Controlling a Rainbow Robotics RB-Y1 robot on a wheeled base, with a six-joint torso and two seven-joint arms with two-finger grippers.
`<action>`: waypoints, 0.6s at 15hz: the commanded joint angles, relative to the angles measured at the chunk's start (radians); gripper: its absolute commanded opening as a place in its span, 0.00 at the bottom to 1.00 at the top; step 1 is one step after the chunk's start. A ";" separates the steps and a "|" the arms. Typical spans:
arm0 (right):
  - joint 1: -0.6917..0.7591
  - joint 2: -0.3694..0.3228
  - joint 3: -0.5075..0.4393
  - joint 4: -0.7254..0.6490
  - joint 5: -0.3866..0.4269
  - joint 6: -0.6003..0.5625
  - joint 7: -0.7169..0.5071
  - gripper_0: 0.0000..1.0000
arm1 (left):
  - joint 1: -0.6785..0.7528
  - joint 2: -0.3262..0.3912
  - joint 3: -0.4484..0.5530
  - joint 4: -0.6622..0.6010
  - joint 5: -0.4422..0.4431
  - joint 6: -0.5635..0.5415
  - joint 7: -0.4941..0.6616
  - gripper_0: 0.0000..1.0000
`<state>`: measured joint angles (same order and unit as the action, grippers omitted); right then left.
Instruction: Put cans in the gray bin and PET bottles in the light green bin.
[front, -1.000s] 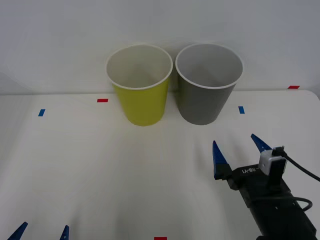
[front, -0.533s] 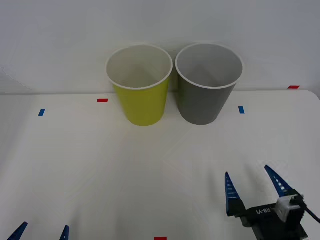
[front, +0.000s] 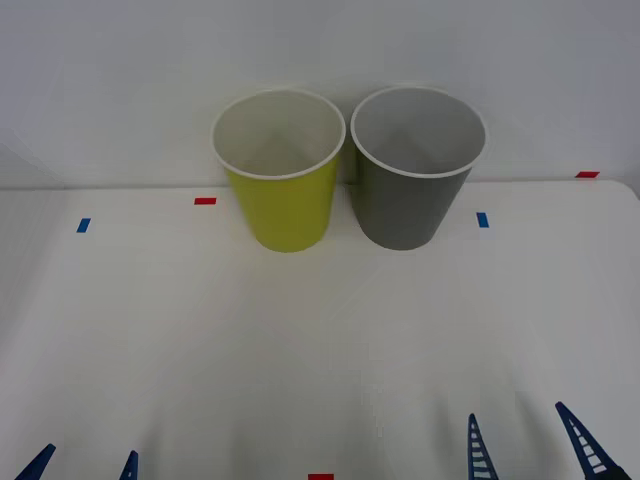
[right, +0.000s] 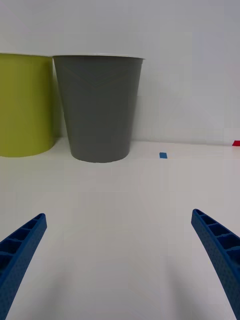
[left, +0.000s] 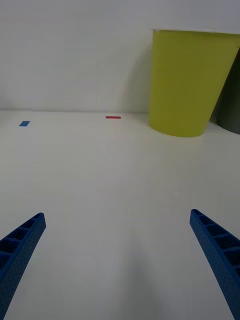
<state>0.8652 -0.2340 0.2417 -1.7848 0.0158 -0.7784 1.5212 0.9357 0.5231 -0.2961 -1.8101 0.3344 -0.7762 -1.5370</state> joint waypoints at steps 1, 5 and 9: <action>0.041 0.010 -0.001 0.001 -0.016 -0.032 -0.003 1.00 | 0.000 0.000 0.000 0.000 0.000 0.000 0.000 1.00; 0.043 0.012 -0.002 0.001 -0.017 -0.030 -0.003 1.00 | 0.000 0.000 0.000 0.000 0.000 0.000 0.000 1.00; 0.043 0.012 -0.002 0.001 -0.017 -0.030 -0.003 1.00 | 0.000 0.000 0.000 0.000 0.000 0.000 0.000 1.00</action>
<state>0.9081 -0.2224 0.2394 -1.7841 -0.0013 -0.8087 1.5188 0.9357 0.5231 -0.2961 -1.8101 0.3344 -0.7762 -1.5370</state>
